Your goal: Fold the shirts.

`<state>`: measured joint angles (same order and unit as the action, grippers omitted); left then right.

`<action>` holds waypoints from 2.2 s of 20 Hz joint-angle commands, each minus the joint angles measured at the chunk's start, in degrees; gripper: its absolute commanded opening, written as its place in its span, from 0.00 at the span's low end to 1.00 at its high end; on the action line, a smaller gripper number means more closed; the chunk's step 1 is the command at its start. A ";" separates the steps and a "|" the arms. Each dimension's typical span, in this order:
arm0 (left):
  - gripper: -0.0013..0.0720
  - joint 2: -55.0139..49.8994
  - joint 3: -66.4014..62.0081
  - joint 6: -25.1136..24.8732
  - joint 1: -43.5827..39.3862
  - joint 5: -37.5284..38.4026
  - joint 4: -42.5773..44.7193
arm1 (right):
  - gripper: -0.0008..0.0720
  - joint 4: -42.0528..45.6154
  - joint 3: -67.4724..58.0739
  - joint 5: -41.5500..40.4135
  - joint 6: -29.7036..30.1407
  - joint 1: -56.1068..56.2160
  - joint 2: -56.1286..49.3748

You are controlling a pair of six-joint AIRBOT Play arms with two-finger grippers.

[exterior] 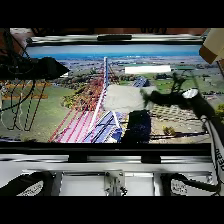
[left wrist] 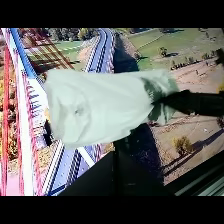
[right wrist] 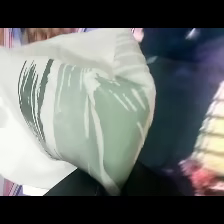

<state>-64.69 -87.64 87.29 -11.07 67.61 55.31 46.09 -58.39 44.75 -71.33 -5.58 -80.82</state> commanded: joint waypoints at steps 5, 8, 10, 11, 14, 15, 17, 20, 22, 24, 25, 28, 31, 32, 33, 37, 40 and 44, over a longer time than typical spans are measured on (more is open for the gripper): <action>0.06 -0.04 0.02 -0.02 -0.04 0.63 0.02 | 0.11 25.05 -7.80 18.80 -14.10 -28.81 9.55; 0.06 -0.04 0.02 -0.22 -0.04 0.61 0.02 | 0.11 32.59 -2.60 32.09 -16.37 -37.81 11.19; 0.06 -0.04 0.02 -0.22 -0.04 0.61 0.02 | 0.11 34.42 5.53 35.08 -16.37 -40.98 13.31; 0.06 -0.04 0.02 -0.22 -0.04 0.63 0.02 | 0.11 35.06 9.75 34.53 -16.55 -42.21 15.04; 0.06 -0.04 0.02 -0.48 -0.04 0.61 0.02 | 0.11 38.58 18.60 32.57 -18.80 -43.28 19.80; 0.06 -0.04 0.02 -0.68 -0.04 0.61 0.02 | 0.11 40.00 20.35 32.52 -19.17 -43.28 20.87; 0.06 -0.04 0.02 -0.68 -0.04 0.63 0.02 | 0.11 43.67 23.06 32.87 -20.72 -43.28 22.25; 0.06 -0.04 0.02 -2.27 -0.02 0.94 0.04 | 0.76 44.50 23.93 34.36 -22.08 -43.28 22.47; 0.06 -0.09 0.02 -2.60 -0.02 1.33 1.16 | 0.76 47.45 20.76 38.38 -21.84 -43.28 22.47; 0.06 -0.33 0.00 -2.60 -0.02 1.36 3.32 | 0.76 52.15 12.17 42.42 -20.52 -43.21 22.47; 0.06 -0.59 0.00 -2.60 -0.02 1.36 4.90 | 0.76 52.92 6.21 42.69 -19.87 -43.19 22.47; 0.06 -2.86 -0.13 -2.56 -0.04 1.51 11.10 | 0.76 46.77 -14.45 34.45 -19.91 -38.56 22.47; 0.06 -7.41 -0.17 0.76 -1.70 4.20 23.32 | 0.76 42.64 -25.99 20.00 -19.61 -22.18 22.47; 0.06 -8.92 -0.17 3.39 -3.39 6.45 30.42 | 0.76 43.87 -26.77 16.96 -19.47 -14.60 22.45; 0.06 -10.54 -0.17 5.60 -5.40 8.76 38.21 | 0.76 46.62 -26.71 16.13 -20.22 -6.25 21.92; 0.62 -17.25 -0.07 8.33 -9.73 14.58 47.21 | 0.76 50.21 -26.58 31.34 -28.81 12.76 10.91; 1.00 -19.71 0.24 9.94 -9.79 17.03 46.29 | 0.76 41.22 -26.58 40.35 -26.99 15.61 3.76; 1.00 -19.43 0.50 9.97 -10.16 14.21 46.23 | 0.76 38.82 -26.60 42.01 -26.99 17.18 0.85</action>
<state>-83.46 -87.26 96.53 -20.80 82.48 100.33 88.25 -84.77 83.26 -98.19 9.17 -77.21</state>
